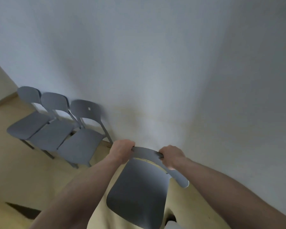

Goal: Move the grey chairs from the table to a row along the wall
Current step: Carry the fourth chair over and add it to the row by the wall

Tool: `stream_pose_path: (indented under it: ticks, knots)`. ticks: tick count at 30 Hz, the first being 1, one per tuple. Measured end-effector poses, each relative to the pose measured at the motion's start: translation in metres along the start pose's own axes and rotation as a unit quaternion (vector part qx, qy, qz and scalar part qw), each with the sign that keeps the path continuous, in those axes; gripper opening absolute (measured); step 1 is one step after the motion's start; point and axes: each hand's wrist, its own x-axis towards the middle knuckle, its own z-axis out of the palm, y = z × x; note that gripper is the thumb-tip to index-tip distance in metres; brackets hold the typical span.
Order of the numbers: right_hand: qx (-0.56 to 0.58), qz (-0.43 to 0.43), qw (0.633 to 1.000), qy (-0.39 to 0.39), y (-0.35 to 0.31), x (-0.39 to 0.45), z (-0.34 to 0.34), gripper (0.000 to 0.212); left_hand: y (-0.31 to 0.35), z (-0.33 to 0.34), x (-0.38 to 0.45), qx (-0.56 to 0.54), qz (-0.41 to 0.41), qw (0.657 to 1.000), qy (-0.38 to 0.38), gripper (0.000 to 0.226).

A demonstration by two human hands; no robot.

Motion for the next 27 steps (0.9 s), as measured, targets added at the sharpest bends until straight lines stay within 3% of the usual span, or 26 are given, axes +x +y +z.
stream_pose_path:
  ticks: [14, 27]
  knots:
    - [0.059, -0.086, 0.992, -0.077, -0.004, 0.192, -0.027, 0.024, -0.092, 0.019, 0.129, -0.038, -0.134, 0.988, -0.073, 0.011]
    - [0.059, -0.091, 0.985, -0.135, -0.049, 0.299, -0.024, 0.018, -0.171, 0.034, 0.185, -0.083, -0.161, 0.976, -0.119, 0.023]
